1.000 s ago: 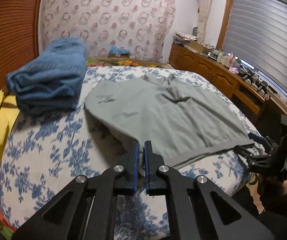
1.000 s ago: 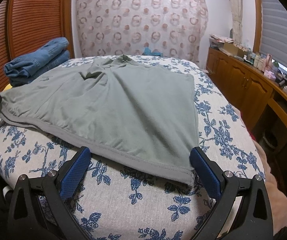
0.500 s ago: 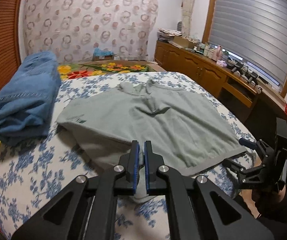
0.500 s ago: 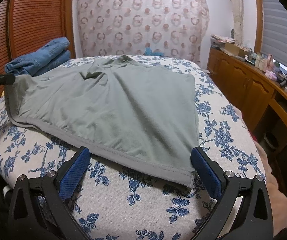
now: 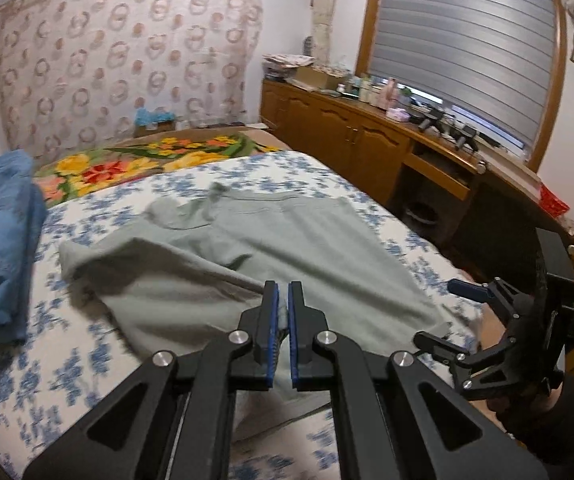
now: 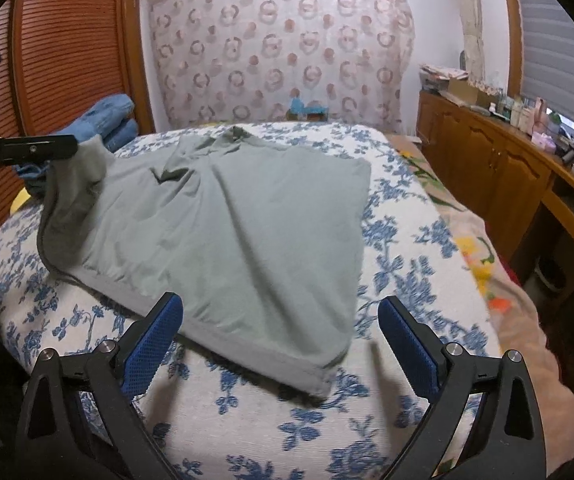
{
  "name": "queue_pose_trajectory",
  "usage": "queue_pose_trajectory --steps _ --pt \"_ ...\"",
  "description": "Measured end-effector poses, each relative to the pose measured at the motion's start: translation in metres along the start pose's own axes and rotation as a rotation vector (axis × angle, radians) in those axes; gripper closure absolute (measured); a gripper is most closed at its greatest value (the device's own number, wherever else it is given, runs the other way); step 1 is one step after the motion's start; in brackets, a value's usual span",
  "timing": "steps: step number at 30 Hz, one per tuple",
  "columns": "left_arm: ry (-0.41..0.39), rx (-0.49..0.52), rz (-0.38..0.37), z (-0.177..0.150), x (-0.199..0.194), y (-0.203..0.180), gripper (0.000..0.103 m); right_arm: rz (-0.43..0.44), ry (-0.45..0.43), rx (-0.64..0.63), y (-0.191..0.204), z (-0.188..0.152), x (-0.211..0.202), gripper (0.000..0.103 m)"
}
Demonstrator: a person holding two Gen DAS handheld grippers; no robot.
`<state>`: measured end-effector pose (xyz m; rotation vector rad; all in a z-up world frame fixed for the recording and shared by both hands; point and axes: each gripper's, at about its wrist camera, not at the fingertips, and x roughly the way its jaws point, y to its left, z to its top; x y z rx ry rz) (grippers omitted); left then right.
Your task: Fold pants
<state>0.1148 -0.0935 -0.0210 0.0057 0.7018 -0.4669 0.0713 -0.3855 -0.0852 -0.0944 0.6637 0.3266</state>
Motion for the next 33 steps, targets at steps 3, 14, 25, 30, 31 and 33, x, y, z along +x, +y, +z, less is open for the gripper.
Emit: queue_pose_trajectory --steps 3,14,25,30,31,33 --pt "0.007 0.019 -0.026 0.007 0.01 -0.014 0.102 -0.003 -0.004 0.011 -0.007 0.0 -0.005 0.003" --pt "0.013 0.044 -0.114 0.028 0.029 -0.058 0.102 -0.023 -0.025 -0.002 -0.028 0.005 -0.018 0.006" --pt "-0.018 0.061 -0.057 0.028 0.013 -0.051 0.081 -0.017 -0.025 -0.001 -0.028 0.006 -0.019 0.01" --pt "-0.019 0.052 -0.073 0.014 -0.001 -0.027 0.044 -0.004 -0.025 -0.01 -0.021 0.011 -0.02 0.017" --pt "-0.017 0.048 -0.063 0.011 0.0 -0.022 0.044 0.006 -0.025 -0.013 -0.019 0.012 -0.021 0.019" --pt "0.001 0.019 -0.032 0.002 0.0 -0.005 0.044 0.018 -0.021 -0.016 -0.018 0.014 -0.019 0.027"
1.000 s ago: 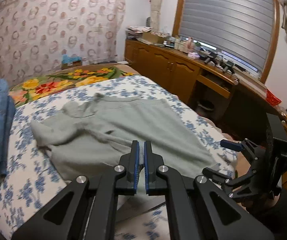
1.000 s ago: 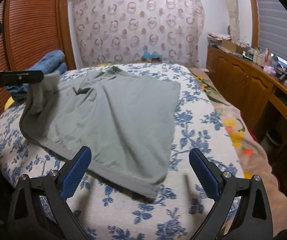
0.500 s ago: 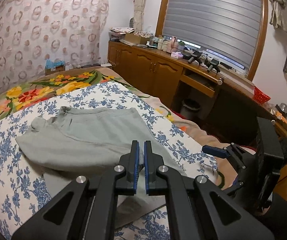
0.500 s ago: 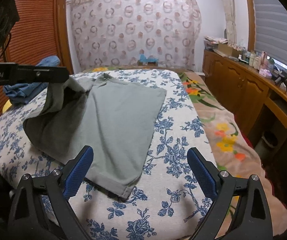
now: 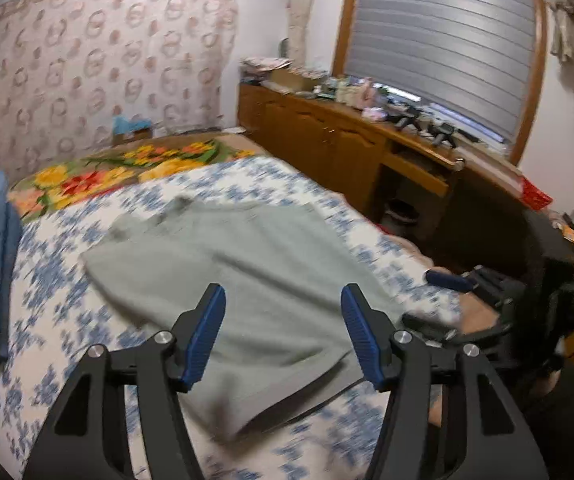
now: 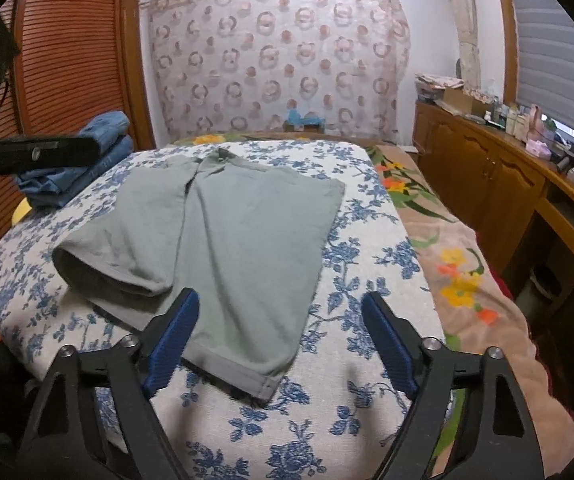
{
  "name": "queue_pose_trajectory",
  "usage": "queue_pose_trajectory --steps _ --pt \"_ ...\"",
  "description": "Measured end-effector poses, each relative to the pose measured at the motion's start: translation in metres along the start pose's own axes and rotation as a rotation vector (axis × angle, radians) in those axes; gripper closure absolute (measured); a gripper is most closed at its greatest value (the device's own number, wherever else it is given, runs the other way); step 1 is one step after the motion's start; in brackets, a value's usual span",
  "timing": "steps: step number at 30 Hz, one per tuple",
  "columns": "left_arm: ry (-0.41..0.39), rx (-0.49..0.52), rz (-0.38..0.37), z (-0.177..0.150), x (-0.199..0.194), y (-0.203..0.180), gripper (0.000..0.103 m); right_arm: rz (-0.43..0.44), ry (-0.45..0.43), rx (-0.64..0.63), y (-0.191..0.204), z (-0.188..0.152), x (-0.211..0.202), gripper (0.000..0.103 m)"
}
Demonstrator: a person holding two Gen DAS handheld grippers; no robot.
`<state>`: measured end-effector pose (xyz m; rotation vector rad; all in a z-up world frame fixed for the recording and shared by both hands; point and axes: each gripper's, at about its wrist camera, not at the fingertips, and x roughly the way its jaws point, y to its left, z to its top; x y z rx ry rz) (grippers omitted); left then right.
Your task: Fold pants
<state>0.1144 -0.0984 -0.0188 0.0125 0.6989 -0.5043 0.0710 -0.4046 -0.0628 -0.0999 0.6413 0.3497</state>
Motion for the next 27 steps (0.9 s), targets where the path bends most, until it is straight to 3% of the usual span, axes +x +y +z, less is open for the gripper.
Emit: queue_pose_trajectory --steps 5,12,18,27 --pt "0.066 -0.061 0.099 -0.025 0.009 0.032 0.044 0.044 0.01 -0.015 0.011 0.005 0.006 0.05" --pt "0.13 -0.088 0.125 -0.056 0.017 0.044 0.044 0.122 0.019 -0.048 0.035 0.017 0.015 0.065" --pt "0.169 -0.099 0.135 -0.075 0.021 0.045 0.044 0.178 0.048 -0.073 0.053 0.023 0.025 0.069" --pt "0.113 -0.086 0.162 -0.084 0.017 0.042 0.044 0.232 0.136 -0.075 0.066 0.014 0.053 0.074"
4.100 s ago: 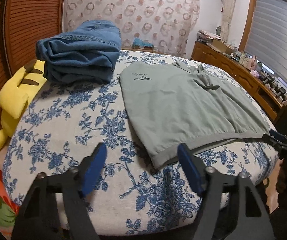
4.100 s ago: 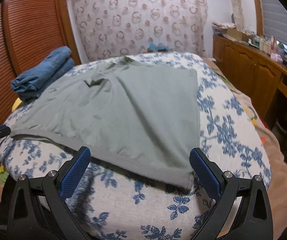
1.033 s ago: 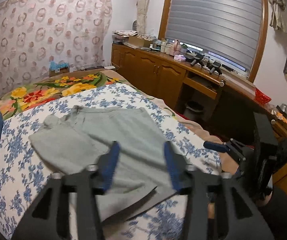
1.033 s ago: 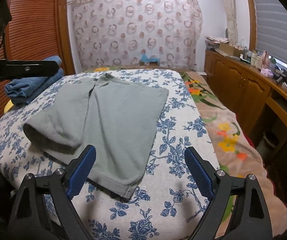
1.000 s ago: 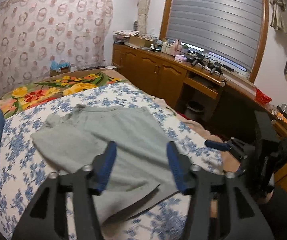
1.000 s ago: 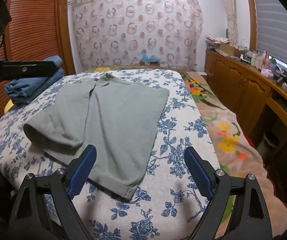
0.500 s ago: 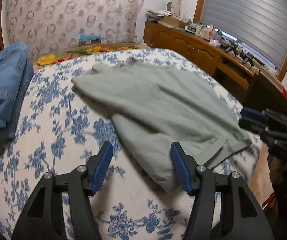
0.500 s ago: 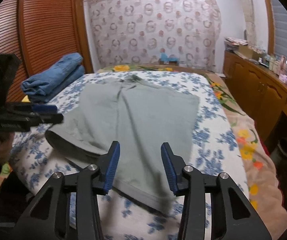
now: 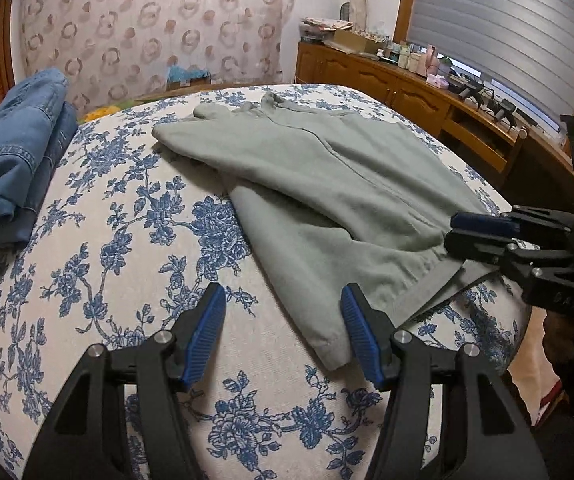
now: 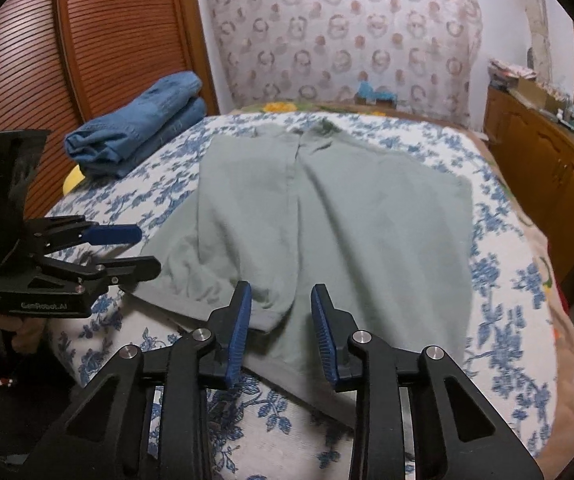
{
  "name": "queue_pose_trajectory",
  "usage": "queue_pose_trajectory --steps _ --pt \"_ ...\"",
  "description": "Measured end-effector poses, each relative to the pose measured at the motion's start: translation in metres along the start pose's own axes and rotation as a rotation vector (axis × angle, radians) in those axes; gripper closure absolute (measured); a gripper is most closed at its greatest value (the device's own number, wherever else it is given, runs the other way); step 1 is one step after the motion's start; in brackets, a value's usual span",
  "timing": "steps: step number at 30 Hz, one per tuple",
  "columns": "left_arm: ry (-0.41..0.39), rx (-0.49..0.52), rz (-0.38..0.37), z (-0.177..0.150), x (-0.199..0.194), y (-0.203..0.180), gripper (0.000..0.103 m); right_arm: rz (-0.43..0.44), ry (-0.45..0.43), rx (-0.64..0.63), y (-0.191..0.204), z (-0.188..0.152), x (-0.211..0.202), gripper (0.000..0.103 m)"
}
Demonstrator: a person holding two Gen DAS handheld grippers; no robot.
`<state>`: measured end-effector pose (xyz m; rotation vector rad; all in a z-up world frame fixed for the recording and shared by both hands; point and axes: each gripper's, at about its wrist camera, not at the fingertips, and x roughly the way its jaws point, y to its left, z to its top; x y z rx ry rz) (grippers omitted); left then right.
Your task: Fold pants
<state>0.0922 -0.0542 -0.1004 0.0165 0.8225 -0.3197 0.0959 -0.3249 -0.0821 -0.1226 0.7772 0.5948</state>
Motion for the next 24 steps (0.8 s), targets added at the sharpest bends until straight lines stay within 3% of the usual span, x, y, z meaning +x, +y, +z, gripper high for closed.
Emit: queue_pose_trajectory --steps 5,9,12,14,24 --pt "-0.009 0.0 -0.002 0.001 -0.001 0.001 0.044 0.012 0.026 0.002 0.004 -0.003 0.009 0.077" --pt "-0.009 -0.002 -0.004 0.001 -0.001 0.001 0.044 0.012 0.023 -0.015 0.008 -0.002 0.011 0.093" --pt "0.003 -0.028 -0.014 0.002 -0.003 0.002 0.044 0.015 -0.015 -0.017 0.008 0.001 0.004 0.1" --pt "-0.013 -0.035 -0.04 0.004 -0.008 0.0 0.044 0.009 -0.052 -0.026 0.009 0.004 -0.003 0.101" --pt "-0.052 -0.02 -0.021 0.011 -0.02 -0.006 0.044 -0.072 -0.188 -0.069 0.006 0.019 -0.043 0.102"
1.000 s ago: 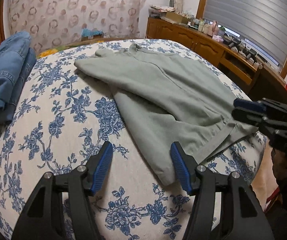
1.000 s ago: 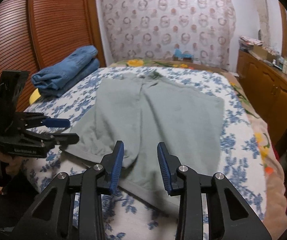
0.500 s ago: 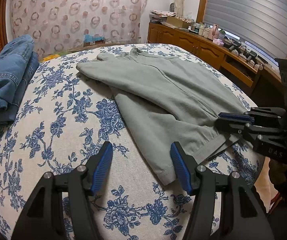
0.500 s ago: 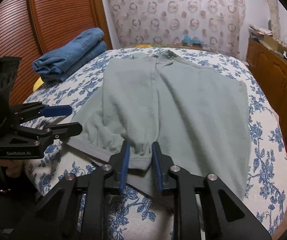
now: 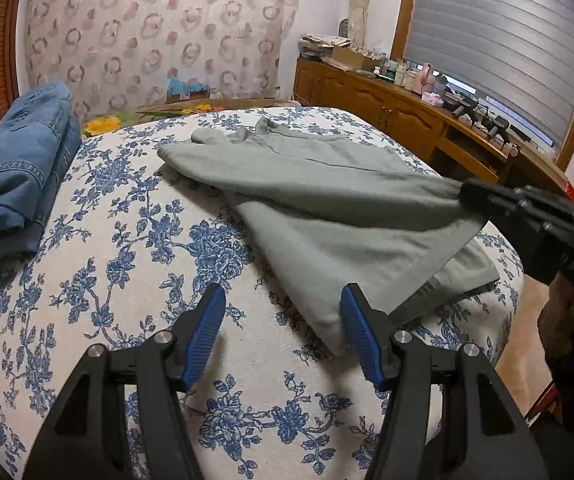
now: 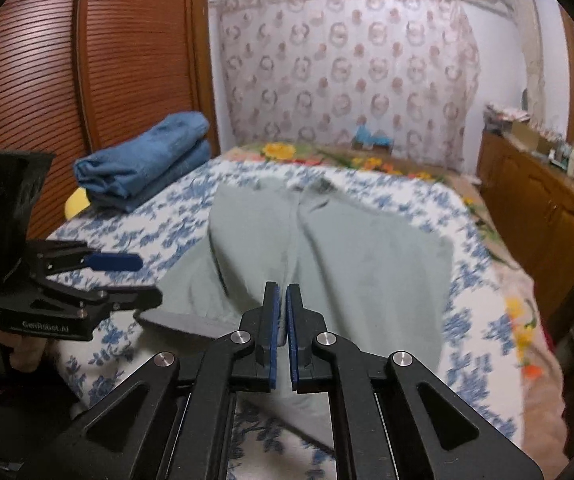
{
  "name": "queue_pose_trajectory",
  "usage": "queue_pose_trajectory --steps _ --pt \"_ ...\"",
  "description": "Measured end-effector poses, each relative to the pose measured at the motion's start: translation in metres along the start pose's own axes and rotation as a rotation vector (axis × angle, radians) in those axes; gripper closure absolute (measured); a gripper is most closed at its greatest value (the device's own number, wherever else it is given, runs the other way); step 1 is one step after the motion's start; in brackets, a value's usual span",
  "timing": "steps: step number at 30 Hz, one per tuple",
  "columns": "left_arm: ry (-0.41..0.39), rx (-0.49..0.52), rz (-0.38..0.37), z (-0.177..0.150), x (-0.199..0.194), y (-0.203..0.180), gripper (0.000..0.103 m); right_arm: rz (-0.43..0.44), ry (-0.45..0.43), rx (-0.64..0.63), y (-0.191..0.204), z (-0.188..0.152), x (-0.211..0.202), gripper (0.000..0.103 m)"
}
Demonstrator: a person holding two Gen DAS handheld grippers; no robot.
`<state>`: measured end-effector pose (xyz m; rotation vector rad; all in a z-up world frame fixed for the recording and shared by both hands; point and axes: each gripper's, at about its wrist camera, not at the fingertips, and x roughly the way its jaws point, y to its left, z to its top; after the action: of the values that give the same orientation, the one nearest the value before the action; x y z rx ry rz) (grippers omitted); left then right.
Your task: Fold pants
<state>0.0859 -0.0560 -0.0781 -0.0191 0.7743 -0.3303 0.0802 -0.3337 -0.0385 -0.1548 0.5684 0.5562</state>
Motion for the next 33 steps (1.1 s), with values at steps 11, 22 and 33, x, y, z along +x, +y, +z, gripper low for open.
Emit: queue_pose_trajectory --steps 11,22,33 --pt "0.003 0.016 -0.002 0.003 0.001 -0.009 0.044 -0.098 -0.051 -0.002 -0.023 0.0 -0.034 0.102" --pt "0.004 0.074 0.004 0.021 0.009 -0.023 0.044 -0.158 -0.032 0.009 -0.032 -0.023 -0.051 0.102" --pt "0.062 0.094 0.003 0.015 0.032 -0.032 0.044 -0.158 0.074 0.071 -0.048 -0.061 -0.032 0.101"
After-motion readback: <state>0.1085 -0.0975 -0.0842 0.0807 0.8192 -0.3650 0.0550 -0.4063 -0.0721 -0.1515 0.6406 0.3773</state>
